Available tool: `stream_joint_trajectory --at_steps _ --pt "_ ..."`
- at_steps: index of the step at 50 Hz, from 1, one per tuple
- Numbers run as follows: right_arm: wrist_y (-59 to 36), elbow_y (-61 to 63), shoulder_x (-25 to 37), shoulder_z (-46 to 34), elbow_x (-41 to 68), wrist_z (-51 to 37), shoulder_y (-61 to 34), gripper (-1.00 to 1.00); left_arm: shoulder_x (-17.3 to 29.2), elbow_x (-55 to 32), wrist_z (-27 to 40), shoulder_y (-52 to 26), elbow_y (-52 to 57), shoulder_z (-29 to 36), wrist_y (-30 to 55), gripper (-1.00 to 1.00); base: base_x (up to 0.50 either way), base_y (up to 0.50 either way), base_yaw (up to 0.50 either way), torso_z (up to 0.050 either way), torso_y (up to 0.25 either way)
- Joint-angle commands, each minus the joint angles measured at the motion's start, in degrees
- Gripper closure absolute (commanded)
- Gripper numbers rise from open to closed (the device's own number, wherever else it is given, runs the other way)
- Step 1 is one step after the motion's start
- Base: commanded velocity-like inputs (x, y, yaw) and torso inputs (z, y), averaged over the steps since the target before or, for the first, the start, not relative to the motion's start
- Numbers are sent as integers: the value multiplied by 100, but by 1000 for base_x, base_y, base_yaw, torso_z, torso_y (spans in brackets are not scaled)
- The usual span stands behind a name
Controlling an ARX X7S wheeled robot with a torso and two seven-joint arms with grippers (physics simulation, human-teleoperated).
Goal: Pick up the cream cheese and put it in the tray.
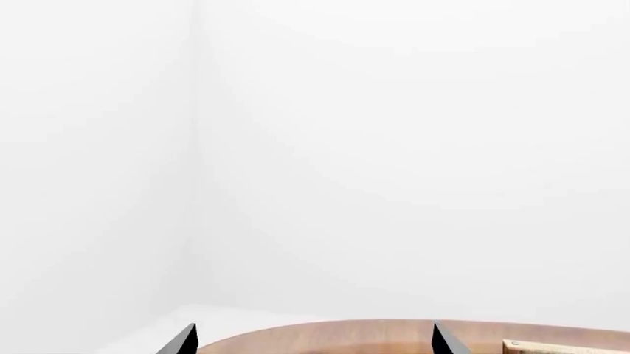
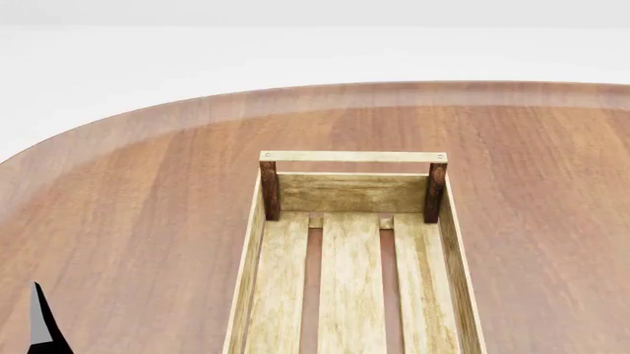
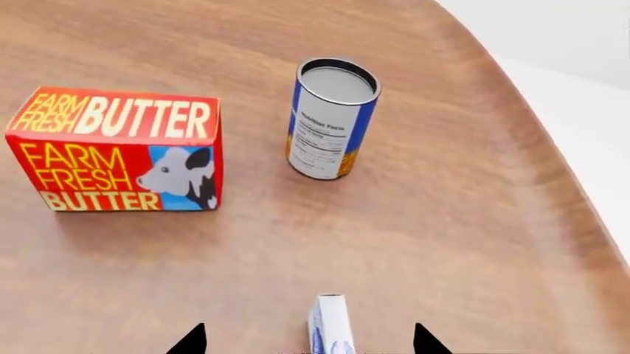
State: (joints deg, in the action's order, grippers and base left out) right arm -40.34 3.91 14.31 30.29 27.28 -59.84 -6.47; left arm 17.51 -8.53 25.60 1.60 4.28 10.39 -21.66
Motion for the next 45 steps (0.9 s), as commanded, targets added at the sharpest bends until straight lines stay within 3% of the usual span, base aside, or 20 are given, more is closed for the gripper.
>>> stream_joint_trajectory --at_steps 1,30,45 --pt "-63 -255 104 67 58 114 61 -100 8 -13 9 -34 -46 20 8 -100 0 0 0 0 0" --pt "641 -830 239 302 81 721 344 -100 31 -27 47 -57 -68 76 38 -100 0 0 0 0 0" --pt "842 -1786 352 297 -10 864 74 -100 55 -58 49 -68 -70 105 65 -100 0 0 0 0 0"
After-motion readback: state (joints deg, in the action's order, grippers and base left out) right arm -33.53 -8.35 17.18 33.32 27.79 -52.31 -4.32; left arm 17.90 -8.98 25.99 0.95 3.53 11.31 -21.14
